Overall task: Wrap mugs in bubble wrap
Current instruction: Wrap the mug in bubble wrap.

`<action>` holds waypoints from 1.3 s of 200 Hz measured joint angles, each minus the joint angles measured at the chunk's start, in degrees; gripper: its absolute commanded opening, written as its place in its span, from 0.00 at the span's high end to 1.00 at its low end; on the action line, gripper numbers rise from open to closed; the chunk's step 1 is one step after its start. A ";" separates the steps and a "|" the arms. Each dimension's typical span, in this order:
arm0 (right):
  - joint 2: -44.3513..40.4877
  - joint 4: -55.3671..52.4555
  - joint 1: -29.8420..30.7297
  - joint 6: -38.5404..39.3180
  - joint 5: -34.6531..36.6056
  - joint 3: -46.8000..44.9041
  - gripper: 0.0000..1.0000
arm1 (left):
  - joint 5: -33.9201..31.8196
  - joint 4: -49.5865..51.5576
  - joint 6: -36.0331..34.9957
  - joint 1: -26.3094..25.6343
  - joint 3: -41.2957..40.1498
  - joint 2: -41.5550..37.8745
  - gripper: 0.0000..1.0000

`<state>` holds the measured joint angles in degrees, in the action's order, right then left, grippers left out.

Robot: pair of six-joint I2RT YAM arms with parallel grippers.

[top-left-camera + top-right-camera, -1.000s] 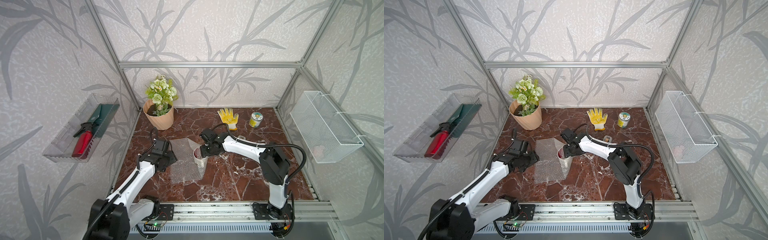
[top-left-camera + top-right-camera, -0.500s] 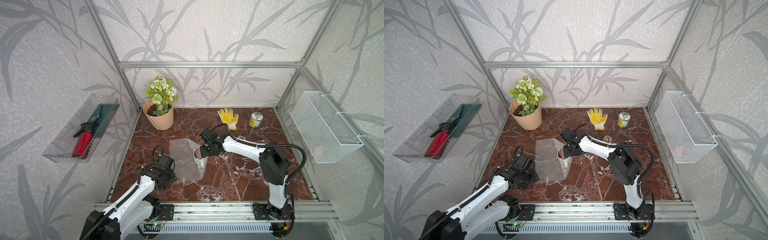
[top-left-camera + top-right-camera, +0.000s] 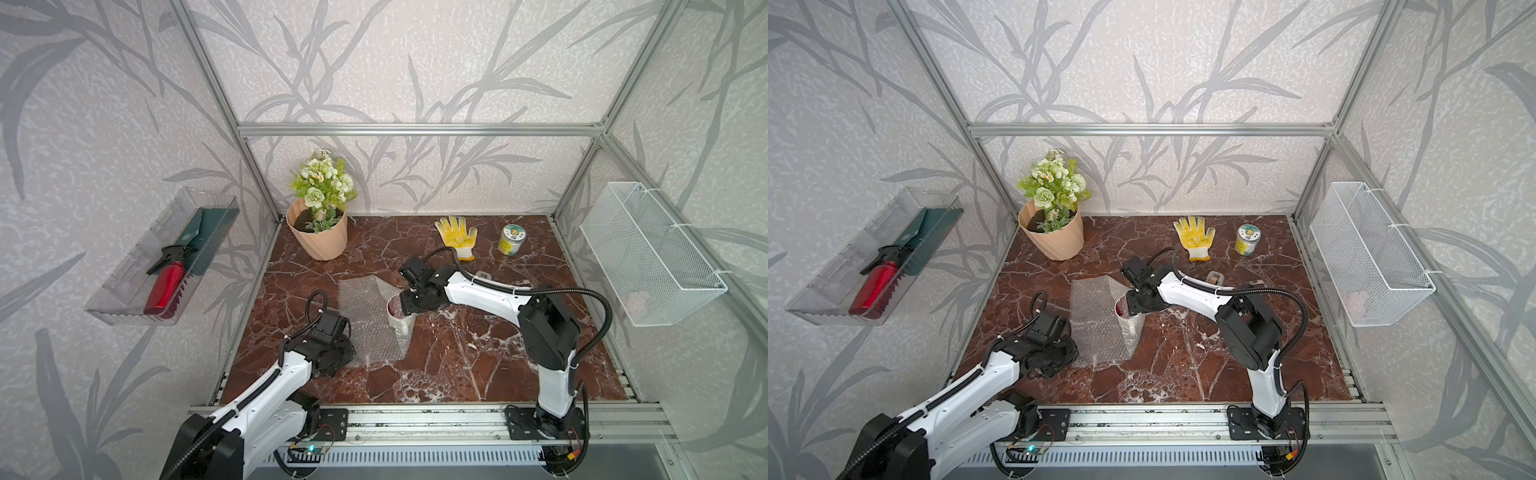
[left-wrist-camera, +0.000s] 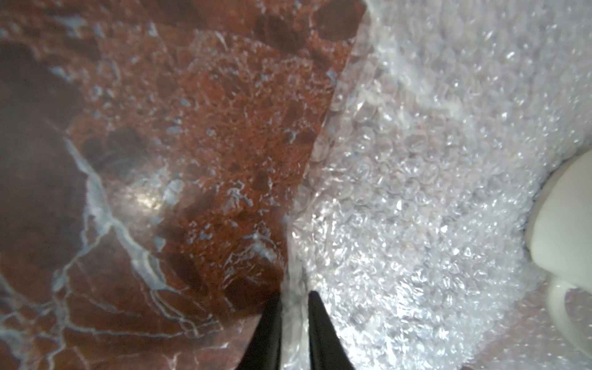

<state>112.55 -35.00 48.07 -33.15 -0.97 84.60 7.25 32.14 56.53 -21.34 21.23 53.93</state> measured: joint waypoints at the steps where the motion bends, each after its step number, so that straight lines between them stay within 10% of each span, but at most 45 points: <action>1: 0.00 -0.02 0.00 0.00 0.00 0.00 0.37 | 0.07 0.00 0.17 0.02 -0.02 -0.02 0.94; 106: 0.15 0.00 0.00 0.00 -0.13 0.00 0.38 | 6.88 -1.18 -1.97 -0.09 10.54 -2.99 1.00; 260: 1.01 0.68 0.07 -1.33 -1.27 0.00 0.38 | 15.39 -23.28 -2.21 -4.28 20.98 15.26 1.00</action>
<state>113.56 -34.33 48.14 -34.48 -2.24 84.60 22.63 8.86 54.33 -25.63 42.22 69.19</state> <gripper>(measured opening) 0.624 0.046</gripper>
